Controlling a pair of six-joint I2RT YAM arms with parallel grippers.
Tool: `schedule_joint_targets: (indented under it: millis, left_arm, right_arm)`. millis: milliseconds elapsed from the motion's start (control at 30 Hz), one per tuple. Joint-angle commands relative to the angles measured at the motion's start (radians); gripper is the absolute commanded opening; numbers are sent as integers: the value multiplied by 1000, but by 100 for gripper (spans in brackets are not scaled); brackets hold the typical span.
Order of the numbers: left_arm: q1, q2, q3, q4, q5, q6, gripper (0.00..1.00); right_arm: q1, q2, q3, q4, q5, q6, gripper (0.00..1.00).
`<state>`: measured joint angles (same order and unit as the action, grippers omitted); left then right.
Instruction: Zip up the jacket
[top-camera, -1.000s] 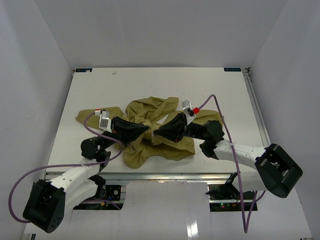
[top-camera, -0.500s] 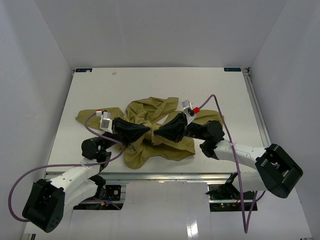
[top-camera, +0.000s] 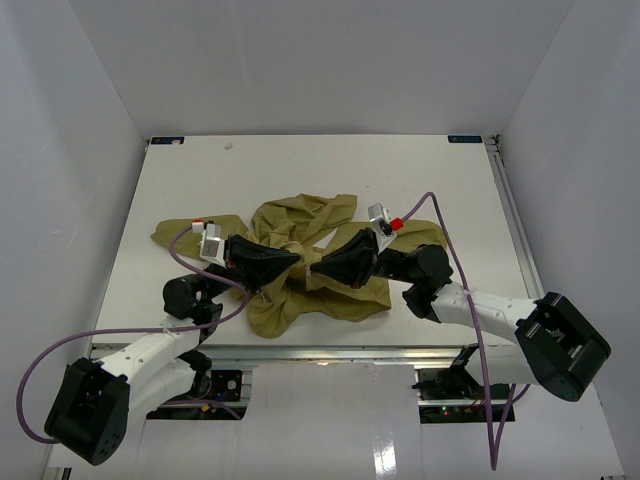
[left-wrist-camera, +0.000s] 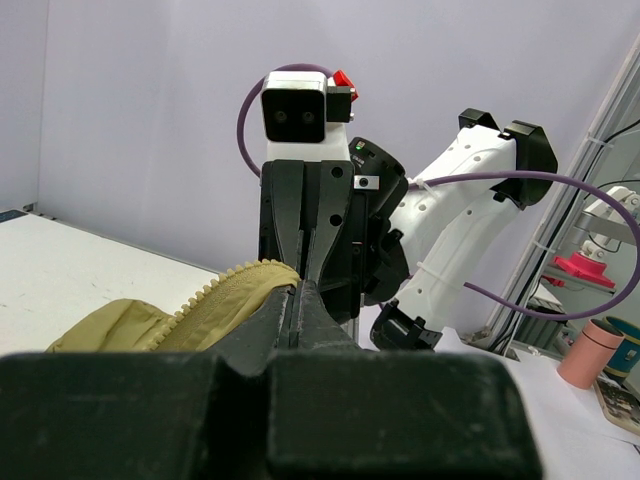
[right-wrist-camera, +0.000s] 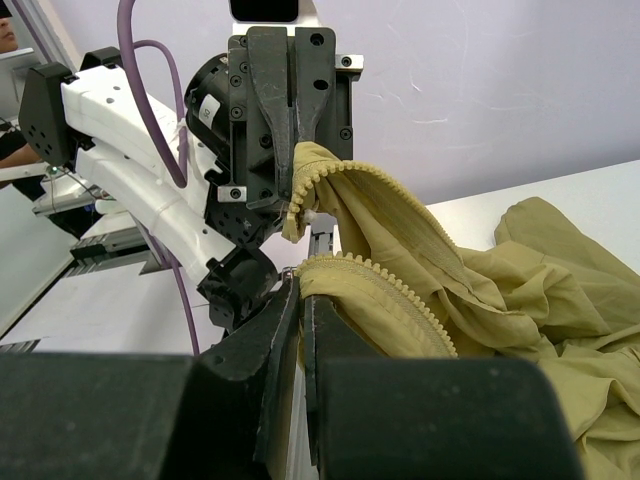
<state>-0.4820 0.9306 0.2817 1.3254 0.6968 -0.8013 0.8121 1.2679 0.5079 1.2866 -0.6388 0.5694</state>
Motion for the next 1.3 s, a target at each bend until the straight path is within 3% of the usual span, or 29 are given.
schedule_joint_targets:
  millis: [0, 1267]
  left_arm:
    - [-6, -6, 19, 497, 9, 10, 0]
    - [-13, -6, -9, 497, 13, 17, 0]
  right_arm:
    - [4, -24, 12, 117, 5, -8, 8]
    - [4, -22, 53, 75, 15, -9, 8]
